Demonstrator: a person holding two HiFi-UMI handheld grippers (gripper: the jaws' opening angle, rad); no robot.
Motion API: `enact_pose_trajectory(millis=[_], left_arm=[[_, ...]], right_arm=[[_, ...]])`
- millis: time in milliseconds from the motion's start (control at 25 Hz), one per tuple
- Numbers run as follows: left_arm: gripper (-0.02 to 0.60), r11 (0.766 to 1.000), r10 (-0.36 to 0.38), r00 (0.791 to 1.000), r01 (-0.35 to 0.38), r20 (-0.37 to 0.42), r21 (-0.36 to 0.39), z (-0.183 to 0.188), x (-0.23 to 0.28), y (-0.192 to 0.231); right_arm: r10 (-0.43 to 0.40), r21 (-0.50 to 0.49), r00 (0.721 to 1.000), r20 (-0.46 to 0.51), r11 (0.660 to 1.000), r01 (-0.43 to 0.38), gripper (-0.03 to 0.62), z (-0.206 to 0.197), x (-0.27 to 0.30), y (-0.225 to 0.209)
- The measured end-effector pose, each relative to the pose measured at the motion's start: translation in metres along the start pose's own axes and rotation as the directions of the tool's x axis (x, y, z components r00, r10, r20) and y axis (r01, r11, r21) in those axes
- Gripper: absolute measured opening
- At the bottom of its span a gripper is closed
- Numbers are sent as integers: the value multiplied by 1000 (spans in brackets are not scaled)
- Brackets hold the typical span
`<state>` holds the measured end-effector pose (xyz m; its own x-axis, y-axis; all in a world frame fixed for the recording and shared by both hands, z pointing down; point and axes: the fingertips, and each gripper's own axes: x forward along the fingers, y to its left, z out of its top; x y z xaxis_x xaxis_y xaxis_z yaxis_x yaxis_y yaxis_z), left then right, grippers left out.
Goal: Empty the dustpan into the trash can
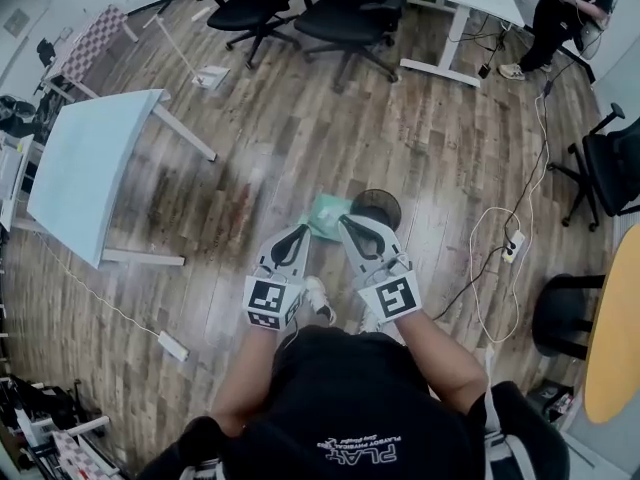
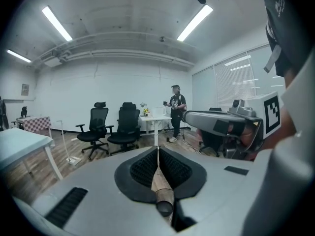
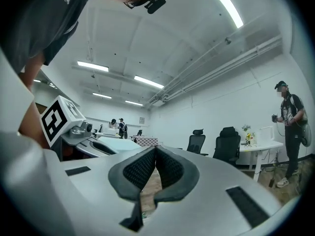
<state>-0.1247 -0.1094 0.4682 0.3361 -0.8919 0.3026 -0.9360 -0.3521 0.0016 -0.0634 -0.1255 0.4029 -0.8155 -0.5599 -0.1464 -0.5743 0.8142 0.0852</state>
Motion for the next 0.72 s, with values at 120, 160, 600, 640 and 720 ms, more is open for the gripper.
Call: enact_pose_trajectory(millis=[120,160,600,640,720], left_arm=[[25,1000,-27,1000,27,1,-7,0,9,22],[25,999,-37,999,37,-1,-8,-2,13,30],[25,988,-155,987,153,-47,-34,-30,54,89],[25,987,-159,986,157,-58,-35,-33,58,91],[25,986,-165,983,162,-74,-48,-38,66,94]], right_arm=[[-34,3,999,-23,999,34,23,-5,21,-1],[-48,5,998,-39,999,48,23,-10,27,-2],[-204,-2,968,-147,978,206,23,-50,74,-21],[-213,10,966,-148,976,217,23,-54,77,-25],[-219,23,963,-160,974,225,23,-63,80,-33]])
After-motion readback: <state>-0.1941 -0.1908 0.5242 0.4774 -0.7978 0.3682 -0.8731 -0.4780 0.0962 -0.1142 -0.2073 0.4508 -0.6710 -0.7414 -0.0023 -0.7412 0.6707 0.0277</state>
